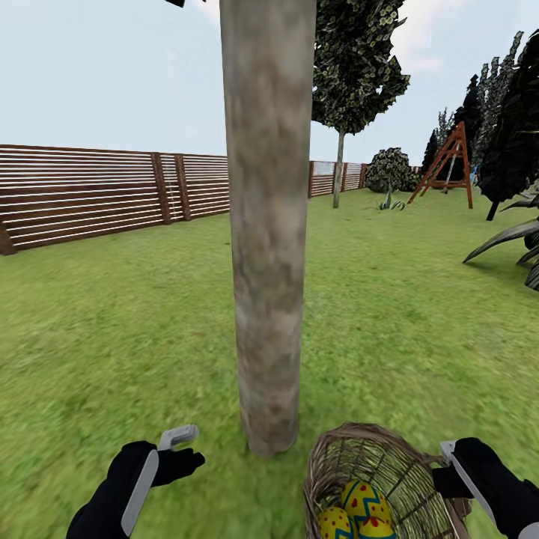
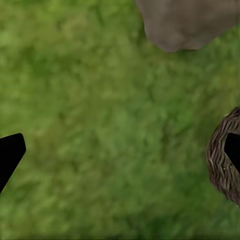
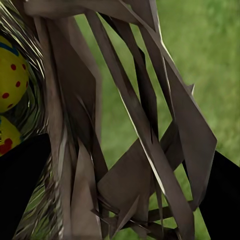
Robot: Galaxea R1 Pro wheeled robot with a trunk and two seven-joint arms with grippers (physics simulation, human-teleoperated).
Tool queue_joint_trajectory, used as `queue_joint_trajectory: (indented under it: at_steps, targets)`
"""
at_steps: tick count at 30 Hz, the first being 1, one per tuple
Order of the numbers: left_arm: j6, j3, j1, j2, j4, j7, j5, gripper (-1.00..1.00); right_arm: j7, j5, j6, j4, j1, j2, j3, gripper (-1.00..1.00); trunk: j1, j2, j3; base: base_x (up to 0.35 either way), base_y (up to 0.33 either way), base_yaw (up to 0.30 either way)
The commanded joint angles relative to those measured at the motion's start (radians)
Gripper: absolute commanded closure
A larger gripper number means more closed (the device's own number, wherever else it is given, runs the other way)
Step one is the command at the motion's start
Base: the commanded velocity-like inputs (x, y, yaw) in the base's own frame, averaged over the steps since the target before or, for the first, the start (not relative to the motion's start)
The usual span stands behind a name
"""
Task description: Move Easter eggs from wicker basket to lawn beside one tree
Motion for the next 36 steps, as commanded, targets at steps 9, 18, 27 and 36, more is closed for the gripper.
queue_joint_trajectory:
  at_steps: [9,18,27,36]
  targets:
    - [0.004,0.003,-0.001,-0.001,-0.001,0.001,0.008,-1.0,0.0,-0.01,0.004,-0.001,-0.001,-0.001,0.004,1.0,0.0,-0.001,-0.001,-0.041,0.0,0.0]
    - [0.004,0.001,-0.001,-0.001,-0.003,0.001,0.01,-1.0,0.0,-0.01,0.004,-0.001,-0.001,-0.001,0.004,1.0,0.0,-0.001,-0.001,-0.134,0.0,0.0]
    - [0.005,0.003,-0.001,-0.001,-0.001,0.001,0.01,-1.0,0.001,-0.01,0.003,-0.001,-0.001,-0.001,0.004,1.0,0.03,-0.057,-0.026,0.0,0.0,0.0]
    - [0.005,0.003,-0.001,-0.001,-0.001,0.001,0.01,-1.0,0.002,-0.01,0.003,-0.001,-0.001,-0.001,0.004,1.0,0.065,-0.12,-0.054,0.0,0.0,0.0]
